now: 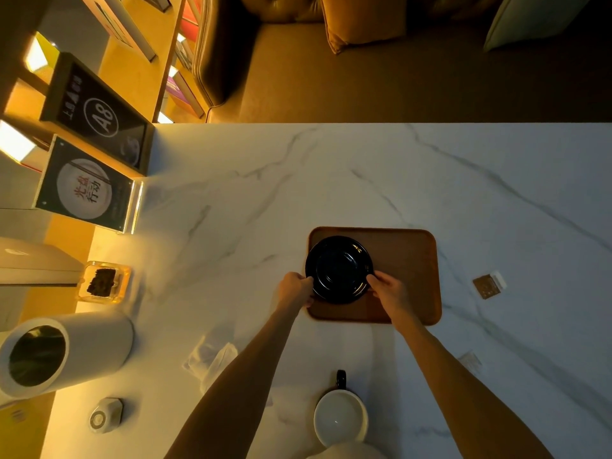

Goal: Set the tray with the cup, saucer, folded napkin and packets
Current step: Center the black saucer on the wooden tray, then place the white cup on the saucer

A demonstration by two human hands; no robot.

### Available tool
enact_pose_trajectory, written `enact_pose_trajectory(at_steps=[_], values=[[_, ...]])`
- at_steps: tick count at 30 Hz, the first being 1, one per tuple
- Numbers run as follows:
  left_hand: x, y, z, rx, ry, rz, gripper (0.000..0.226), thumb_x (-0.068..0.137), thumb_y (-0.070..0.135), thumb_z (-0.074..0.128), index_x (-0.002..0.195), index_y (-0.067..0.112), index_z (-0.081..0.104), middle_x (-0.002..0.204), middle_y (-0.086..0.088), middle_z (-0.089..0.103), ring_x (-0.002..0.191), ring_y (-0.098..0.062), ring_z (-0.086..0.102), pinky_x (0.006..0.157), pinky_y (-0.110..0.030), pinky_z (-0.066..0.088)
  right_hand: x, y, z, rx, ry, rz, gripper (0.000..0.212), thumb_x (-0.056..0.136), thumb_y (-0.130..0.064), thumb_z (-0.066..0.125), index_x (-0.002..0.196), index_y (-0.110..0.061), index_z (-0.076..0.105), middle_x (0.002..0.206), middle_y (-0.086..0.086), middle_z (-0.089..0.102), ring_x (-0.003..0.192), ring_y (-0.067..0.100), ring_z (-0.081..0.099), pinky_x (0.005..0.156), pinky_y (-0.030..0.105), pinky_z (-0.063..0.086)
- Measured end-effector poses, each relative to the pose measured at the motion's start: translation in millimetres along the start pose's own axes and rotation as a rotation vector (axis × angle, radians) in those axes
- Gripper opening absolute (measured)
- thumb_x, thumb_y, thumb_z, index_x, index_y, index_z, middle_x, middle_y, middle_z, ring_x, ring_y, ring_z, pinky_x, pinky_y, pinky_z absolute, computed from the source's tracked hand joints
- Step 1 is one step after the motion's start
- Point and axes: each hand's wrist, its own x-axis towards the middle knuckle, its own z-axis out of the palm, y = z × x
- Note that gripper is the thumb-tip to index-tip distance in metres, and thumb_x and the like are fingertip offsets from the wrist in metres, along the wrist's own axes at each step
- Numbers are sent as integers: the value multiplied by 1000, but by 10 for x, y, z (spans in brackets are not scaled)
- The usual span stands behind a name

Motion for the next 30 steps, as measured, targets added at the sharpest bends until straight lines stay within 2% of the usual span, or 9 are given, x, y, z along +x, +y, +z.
enact_pose_trajectory(at_steps=[2,7,10,12,16,20,24,27,30], values=[[3,-20,-8,40,-2,10,26,94,25,52,90,2,64,86,-18,76,77,-31,74,84,-44,61,-8,-4,3,-7,5,1,43,90,-24,61,130,-9,54,117,9,66,90,9,65,75,19,52],[-84,-149,-85,107,-45,10,45,97,43,49,95,1,64,94,-20,74,77,-31,68,87,-45,59,-64,-66,56,-71,25,-15,41,93,-25,56,130,-7,53,116,13,65,93,16,63,78,24,51],[-219,-272,-197,139,-56,56,42,98,39,46,103,0,62,104,-21,72,92,-35,69,90,-45,56,-183,-102,74,-121,8,0,42,95,-27,52,131,-6,52,117,14,65,100,22,63,85,32,52],[-349,-386,-279,152,-53,104,36,98,34,47,100,2,62,108,-22,71,90,-33,67,91,-46,54,-346,-68,51,-205,22,-14,43,94,-30,53,131,-8,53,117,13,65,104,25,62,91,38,51],[-624,-701,-375,139,-37,155,35,99,29,48,116,1,60,116,-20,68,107,-39,64,98,-49,52,-823,151,-63,-257,74,-139,35,94,-28,55,124,-11,59,112,7,65,100,18,60,83,29,47],[-923,-1100,-333,64,-50,161,31,99,23,50,120,1,55,114,-24,68,102,-40,64,93,-47,52,-1346,513,-158,-271,109,-127,24,91,-34,57,110,-21,65,102,-1,66,97,16,61,81,28,46],[-1170,-1454,-187,73,-86,147,29,100,22,50,120,2,57,114,-22,67,86,-26,59,88,-43,53,-1745,864,-192,-251,83,-89,22,90,-33,60,107,-20,66,100,1,68,96,18,63,84,30,48],[-1336,-1690,-50,94,-107,140,29,100,22,50,118,2,58,114,-21,66,87,-24,58,87,-42,53,-1944,1038,-196,-228,56,-63,22,90,-30,61,107,-16,67,101,5,69,99,22,64,88,33,49],[-1497,-1859,77,66,-141,130,32,99,23,52,120,1,58,118,-22,66,95,-33,63,88,-43,52,-2079,1146,-176,-239,10,-35,25,91,-26,60,113,-16,65,110,6,68,104,23,62,95,37,49]])
